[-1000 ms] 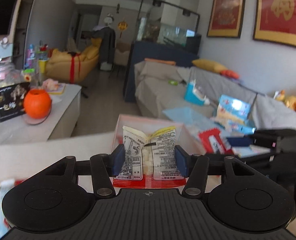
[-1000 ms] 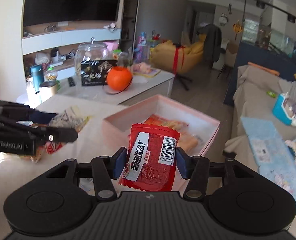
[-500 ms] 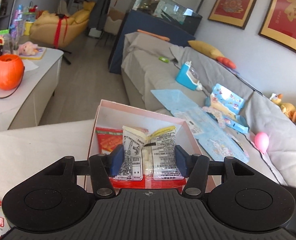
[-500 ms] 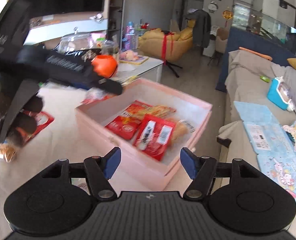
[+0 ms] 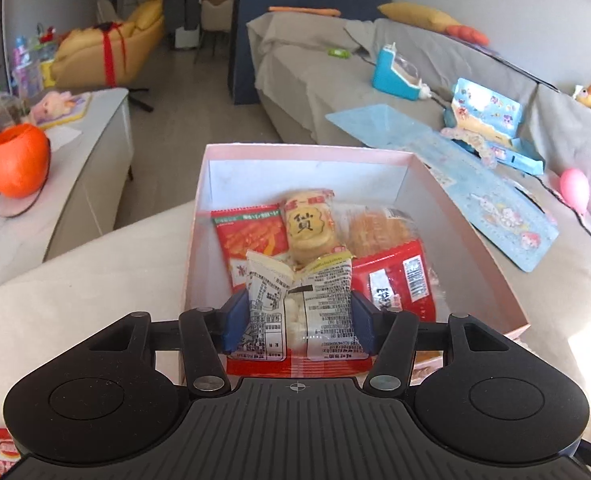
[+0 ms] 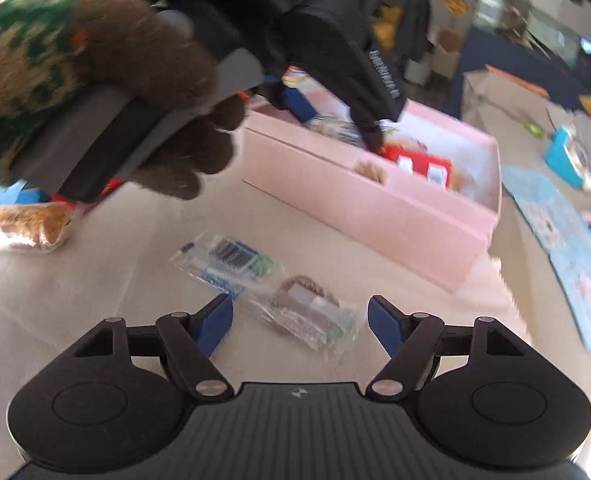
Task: Organize snacks
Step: 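Lower the white packets into the pink box and open the left tool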
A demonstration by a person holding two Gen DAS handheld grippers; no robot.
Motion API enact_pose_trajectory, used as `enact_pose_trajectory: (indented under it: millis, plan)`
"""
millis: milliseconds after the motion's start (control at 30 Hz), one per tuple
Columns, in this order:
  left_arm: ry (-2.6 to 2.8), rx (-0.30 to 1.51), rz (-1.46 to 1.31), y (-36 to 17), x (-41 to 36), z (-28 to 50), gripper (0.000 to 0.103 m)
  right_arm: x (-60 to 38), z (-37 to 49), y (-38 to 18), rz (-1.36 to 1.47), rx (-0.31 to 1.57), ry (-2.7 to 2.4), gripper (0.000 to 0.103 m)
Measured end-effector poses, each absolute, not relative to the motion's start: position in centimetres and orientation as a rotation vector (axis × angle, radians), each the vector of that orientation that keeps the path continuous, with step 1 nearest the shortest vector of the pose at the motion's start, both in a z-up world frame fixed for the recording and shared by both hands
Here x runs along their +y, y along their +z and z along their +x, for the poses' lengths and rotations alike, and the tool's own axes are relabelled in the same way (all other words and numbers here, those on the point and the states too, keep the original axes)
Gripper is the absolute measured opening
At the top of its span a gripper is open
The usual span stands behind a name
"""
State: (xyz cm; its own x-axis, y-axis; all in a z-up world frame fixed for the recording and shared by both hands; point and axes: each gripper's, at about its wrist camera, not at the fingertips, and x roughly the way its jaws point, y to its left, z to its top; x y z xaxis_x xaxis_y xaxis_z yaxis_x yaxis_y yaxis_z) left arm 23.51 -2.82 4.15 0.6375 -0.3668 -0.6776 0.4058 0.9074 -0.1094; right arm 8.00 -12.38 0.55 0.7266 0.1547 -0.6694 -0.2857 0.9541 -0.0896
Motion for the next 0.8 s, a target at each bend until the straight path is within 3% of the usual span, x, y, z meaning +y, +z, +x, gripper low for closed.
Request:
enact_pose_trajectory:
  millis: [233, 800]
  plan:
    - [-0.367, 0.742, 0.179, 3.6, -4.1, 22.6, 0.059, -13.5, 7.8, 0.0, -0.083, 0.709, 0.234, 0.078]
    - [-0.108, 0.87, -0.095, 5.3, 0.1, 21.0, 0.059, -16.7, 8.1, 0.1, 0.059, 0.697, 0.258, 0.078]
